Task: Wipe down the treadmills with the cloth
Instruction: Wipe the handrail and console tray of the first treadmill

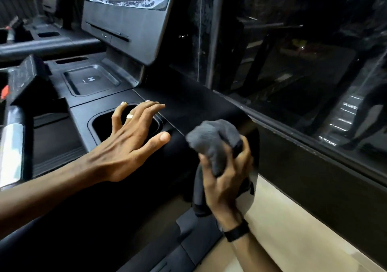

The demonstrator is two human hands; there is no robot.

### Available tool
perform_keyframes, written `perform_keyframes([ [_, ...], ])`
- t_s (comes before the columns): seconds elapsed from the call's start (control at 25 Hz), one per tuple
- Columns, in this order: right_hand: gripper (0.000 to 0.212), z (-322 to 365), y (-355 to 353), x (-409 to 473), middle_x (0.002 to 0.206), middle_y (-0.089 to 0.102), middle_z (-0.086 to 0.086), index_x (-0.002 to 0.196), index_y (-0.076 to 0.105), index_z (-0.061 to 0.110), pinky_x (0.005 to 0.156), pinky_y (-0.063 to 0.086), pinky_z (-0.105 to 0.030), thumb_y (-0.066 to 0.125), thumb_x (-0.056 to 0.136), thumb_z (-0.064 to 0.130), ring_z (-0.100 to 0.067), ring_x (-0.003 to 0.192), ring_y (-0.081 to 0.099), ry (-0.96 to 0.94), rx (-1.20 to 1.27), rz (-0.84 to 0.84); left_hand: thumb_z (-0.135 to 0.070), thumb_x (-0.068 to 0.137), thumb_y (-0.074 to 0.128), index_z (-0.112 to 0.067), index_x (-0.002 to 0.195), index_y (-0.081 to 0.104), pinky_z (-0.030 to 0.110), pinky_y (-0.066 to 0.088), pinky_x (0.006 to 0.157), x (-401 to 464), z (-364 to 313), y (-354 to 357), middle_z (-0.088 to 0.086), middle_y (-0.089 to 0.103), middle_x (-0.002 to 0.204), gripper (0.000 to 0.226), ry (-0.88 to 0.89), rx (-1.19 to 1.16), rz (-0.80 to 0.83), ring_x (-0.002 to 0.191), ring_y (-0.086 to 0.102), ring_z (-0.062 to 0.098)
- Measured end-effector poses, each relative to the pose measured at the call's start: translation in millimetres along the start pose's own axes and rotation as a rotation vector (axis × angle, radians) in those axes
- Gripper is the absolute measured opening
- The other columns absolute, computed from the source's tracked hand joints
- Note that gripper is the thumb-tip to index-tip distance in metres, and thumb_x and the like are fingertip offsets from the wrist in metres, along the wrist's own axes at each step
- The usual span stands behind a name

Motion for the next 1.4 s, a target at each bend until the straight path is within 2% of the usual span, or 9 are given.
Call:
perform_keyframes([
  [0.2,0.049,-28.6,13.8,105.5,0.135,0.051,-0.019,0.117,0.067,0.019,0.099,0.035,-0.051,0.061,0.086,0.057,-0.043,0.121,0.047,0.254,-0.364,0.074,-0.073,0.092,0.014,-0.024,0.154,0.019,0.042,-0.015,0.121,-0.7,-0.6,-0.4,-0.007,0.026,0.155,0.079,-0.014,-0.004,-0.035,0.150,0.009,0.001],
  [0.36,0.047,38.7,43.2,127.3,0.132,0.052,-0.013,0.119,0.066,0.027,0.102,0.030,-0.049,0.060,0.085,0.058,-0.037,0.122,0.045,-0.030,-0.525,0.410,-0.076,0.091,0.010,-0.022,0.153,0.018,0.041,-0.015,0.121,-1.0,-0.1,-0.9,-0.004,0.027,0.155,0.083,0.014,-0.023,-0.080,0.150,0.012,0.004],
  [0.52,0.036,57.3,19.0,44.5,0.135,0.054,-0.008,0.110,0.070,0.029,0.091,0.036,-0.044,0.061,0.084,0.053,-0.030,0.112,0.050,-0.218,-0.270,0.276,-0.079,0.089,0.005,-0.015,0.151,0.022,0.043,-0.010,0.121,-6.7,1.6,-3.1,-0.003,0.036,0.143,0.091,-0.008,-0.060,-0.167,0.142,0.023,0.006],
  [0.64,0.052,17.6,1.2,61.5,0.137,0.054,-0.015,0.110,0.073,0.019,0.090,0.037,-0.047,0.055,0.084,0.060,-0.036,0.114,0.050,-0.067,-0.270,0.164,-0.079,0.089,0.005,-0.014,0.150,0.022,0.043,-0.009,0.121,-6.1,0.1,-3.6,0.001,0.036,0.144,0.091,-0.013,-0.045,-0.160,0.142,0.024,0.009],
  [0.8,0.054,14.9,36.0,136.1,0.134,0.051,-0.015,0.121,0.068,0.024,0.102,0.032,-0.050,0.056,0.086,0.064,-0.040,0.125,0.043,0.166,-0.558,0.348,-0.078,0.090,0.008,-0.014,0.150,0.022,0.039,-0.013,0.120,-2.8,-0.7,-3.2,0.004,0.035,0.149,0.089,0.026,-0.027,-0.153,0.145,0.021,0.010],
  [0.96,0.047,70.0,55.5,106.9,0.135,0.050,-0.013,0.124,0.065,0.027,0.101,0.029,-0.047,0.056,0.089,0.057,-0.035,0.122,0.044,-0.114,-0.566,0.468,-0.077,0.091,0.008,-0.012,0.148,0.026,0.039,-0.010,0.120,-3.1,0.1,-2.7,0.002,0.038,0.147,0.088,0.062,-0.036,-0.183,0.144,0.024,0.010],
  [1.08,0.041,66.9,18.3,43.8,0.137,0.053,-0.011,0.116,0.069,0.027,0.091,0.033,-0.044,0.058,0.085,0.051,-0.031,0.113,0.047,-0.231,-0.310,0.305,-0.077,0.090,0.009,-0.012,0.147,0.027,0.042,-0.004,0.120,-5.5,1.5,-3.4,0.003,0.040,0.142,0.088,0.041,-0.049,-0.203,0.139,0.028,0.012],
  [1.28,0.056,16.6,20.8,107.5,0.134,0.052,-0.016,0.118,0.071,0.020,0.099,0.035,-0.051,0.056,0.086,0.063,-0.041,0.122,0.046,0.137,-0.516,0.262,-0.079,0.088,0.007,-0.013,0.148,0.025,0.040,-0.005,0.120,-7.0,-0.4,-3.2,0.005,0.039,0.139,0.091,-0.017,-0.043,-0.212,0.135,0.025,0.011],
  [1.4,0.051,42.6,58.3,142.9,0.128,0.054,-0.015,0.119,0.070,0.022,0.101,0.032,-0.049,0.059,0.087,0.059,-0.039,0.122,0.045,0.053,-0.645,0.433,-0.081,0.087,0.005,-0.014,0.147,0.025,0.041,-0.004,0.120,-5.2,-0.7,-2.6,0.004,0.040,0.138,0.092,-0.034,-0.038,-0.214,0.133,0.027,0.010],
])
Point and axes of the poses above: each hand's wrist, its own x-axis towards the middle knuckle, its own y-axis out of the palm, z = x × y, the point moved 1 cm from there along x, towards the middle knuckle
